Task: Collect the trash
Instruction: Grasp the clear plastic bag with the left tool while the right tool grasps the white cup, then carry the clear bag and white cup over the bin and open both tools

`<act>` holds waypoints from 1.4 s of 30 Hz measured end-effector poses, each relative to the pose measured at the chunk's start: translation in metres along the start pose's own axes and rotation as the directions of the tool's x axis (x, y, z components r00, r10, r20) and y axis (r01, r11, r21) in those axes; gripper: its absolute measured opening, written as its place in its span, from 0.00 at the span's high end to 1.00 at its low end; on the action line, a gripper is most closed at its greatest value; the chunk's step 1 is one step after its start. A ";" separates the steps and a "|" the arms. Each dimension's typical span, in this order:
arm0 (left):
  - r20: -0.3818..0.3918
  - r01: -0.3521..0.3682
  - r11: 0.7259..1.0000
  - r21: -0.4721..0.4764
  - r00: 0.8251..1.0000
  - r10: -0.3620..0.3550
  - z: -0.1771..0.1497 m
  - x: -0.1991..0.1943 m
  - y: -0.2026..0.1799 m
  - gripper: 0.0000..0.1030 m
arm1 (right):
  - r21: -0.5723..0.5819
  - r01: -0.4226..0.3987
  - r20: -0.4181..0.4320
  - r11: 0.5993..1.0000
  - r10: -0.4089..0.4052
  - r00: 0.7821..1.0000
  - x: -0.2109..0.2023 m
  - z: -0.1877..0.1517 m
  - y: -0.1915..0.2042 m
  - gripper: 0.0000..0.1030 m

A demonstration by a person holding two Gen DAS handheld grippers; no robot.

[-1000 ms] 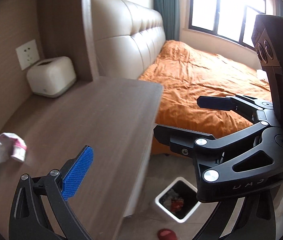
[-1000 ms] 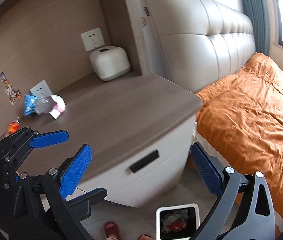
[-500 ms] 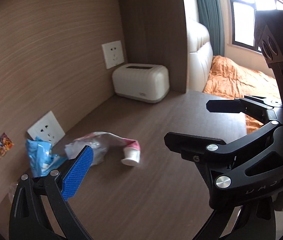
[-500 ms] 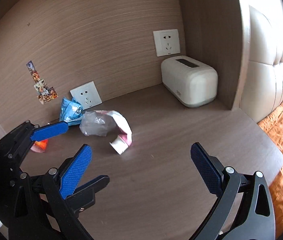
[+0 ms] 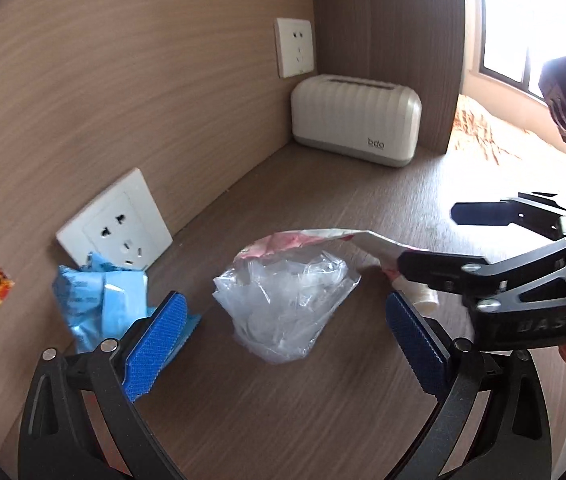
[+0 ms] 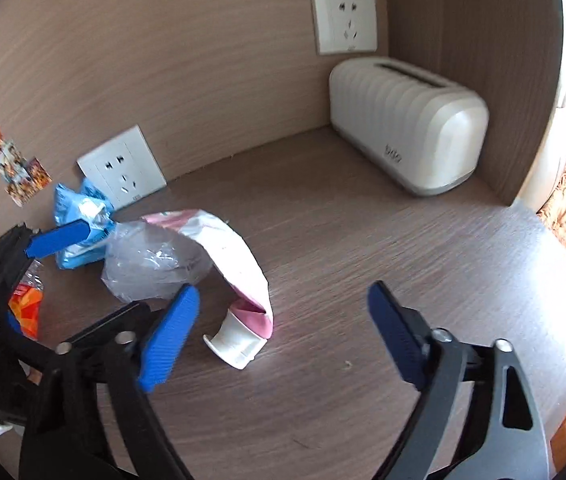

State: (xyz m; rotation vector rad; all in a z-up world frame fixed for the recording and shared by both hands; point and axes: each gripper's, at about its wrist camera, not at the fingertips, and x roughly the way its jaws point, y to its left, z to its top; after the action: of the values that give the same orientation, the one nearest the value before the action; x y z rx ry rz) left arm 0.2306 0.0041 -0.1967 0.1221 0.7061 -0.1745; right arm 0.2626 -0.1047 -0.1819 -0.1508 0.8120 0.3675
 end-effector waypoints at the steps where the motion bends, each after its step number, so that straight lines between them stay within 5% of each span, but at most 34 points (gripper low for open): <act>1: -0.011 0.013 1.000 0.009 1.000 -0.013 0.000 0.004 0.001 0.07 | -0.003 0.014 -0.019 1.000 -0.014 1.000 0.007 0.000 0.002 0.29; 4: -0.049 0.067 0.997 0.027 0.997 -0.066 -0.001 0.019 0.003 0.25 | 0.042 -0.016 -0.072 0.999 0.019 0.997 0.024 -0.001 0.001 0.37; 5: -0.068 0.075 0.997 0.036 0.995 -0.072 -0.002 0.025 0.002 0.39 | 0.059 -0.024 -0.092 0.998 0.029 0.995 0.029 -0.002 0.000 0.40; 6: -0.083 0.077 0.996 0.038 0.994 -0.074 -0.003 0.031 0.001 0.55 | 0.054 -0.018 -0.081 0.998 0.022 0.996 0.029 -0.001 0.001 0.50; 8: -0.082 0.087 0.996 0.017 0.993 -0.085 -0.003 0.034 0.003 0.66 | 0.025 -0.029 -0.091 0.999 0.031 0.995 0.031 0.000 0.006 0.70; 9: -0.077 0.079 0.997 0.009 0.994 -0.078 -0.002 0.034 0.003 0.72 | 0.026 -0.059 -0.096 0.998 0.061 0.994 0.030 0.001 0.008 0.71; 19: -0.054 0.050 0.999 -0.017 0.997 -0.050 0.002 -0.009 -0.016 0.75 | -0.019 -0.012 0.017 1.000 0.013 1.000 -0.033 -0.008 -0.008 0.71; 29: -0.018 0.162 0.986 0.047 0.987 -0.161 0.010 -0.053 -0.097 0.75 | 0.073 0.049 0.106 0.996 -0.057 0.993 -0.111 -0.034 -0.063 0.74; 42: -0.133 0.392 0.896 0.209 0.919 -0.371 -0.016 -0.058 -0.261 0.75 | 0.265 0.178 0.049 0.948 -0.197 0.979 -0.189 -0.133 -0.157 0.74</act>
State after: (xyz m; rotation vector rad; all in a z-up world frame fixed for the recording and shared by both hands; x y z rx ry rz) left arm 0.1251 -0.2421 -0.1847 0.2153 0.7939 -0.6352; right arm 0.1122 -0.3358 -0.1351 0.0313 0.7569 0.0838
